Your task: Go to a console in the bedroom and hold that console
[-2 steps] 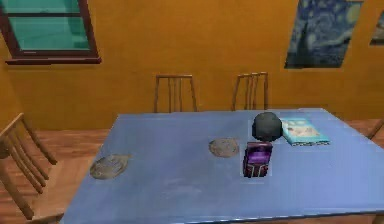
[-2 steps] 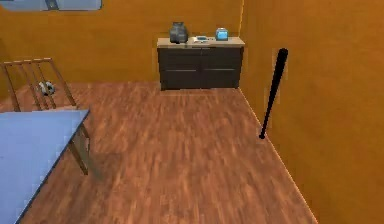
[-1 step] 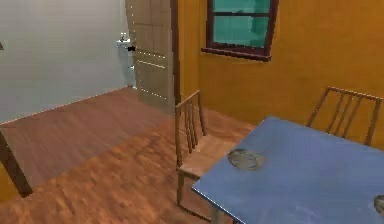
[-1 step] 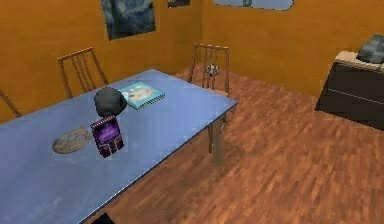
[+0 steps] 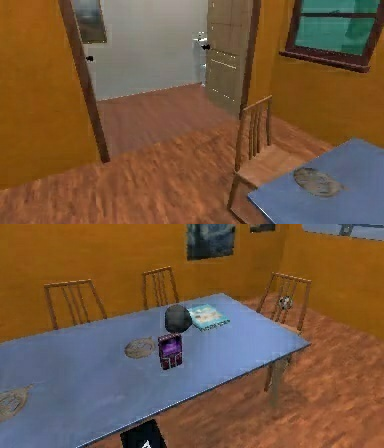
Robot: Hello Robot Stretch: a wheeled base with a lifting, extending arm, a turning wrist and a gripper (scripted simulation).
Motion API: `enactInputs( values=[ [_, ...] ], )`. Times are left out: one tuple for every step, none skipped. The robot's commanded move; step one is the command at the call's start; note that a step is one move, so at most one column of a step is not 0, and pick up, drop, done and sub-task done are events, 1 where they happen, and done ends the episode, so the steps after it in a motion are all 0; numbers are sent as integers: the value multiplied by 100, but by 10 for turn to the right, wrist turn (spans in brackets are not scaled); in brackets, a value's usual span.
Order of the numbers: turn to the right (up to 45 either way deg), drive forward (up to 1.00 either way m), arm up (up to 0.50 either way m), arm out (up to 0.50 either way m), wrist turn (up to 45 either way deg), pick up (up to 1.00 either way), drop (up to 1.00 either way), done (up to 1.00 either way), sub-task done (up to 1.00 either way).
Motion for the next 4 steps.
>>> enactInputs(
  values=[
    [450, 0, 0, 0, 0, 0, 0, 0, 0],
    [450, 0, 0, 0, 0, 0, 0, 0, 0],
    [90, 0, 0, 0, 0, 0, 0, 0, 0],
    [0, 30, 0, 0, 0, 0, 0, 0, 0]
  ],
)
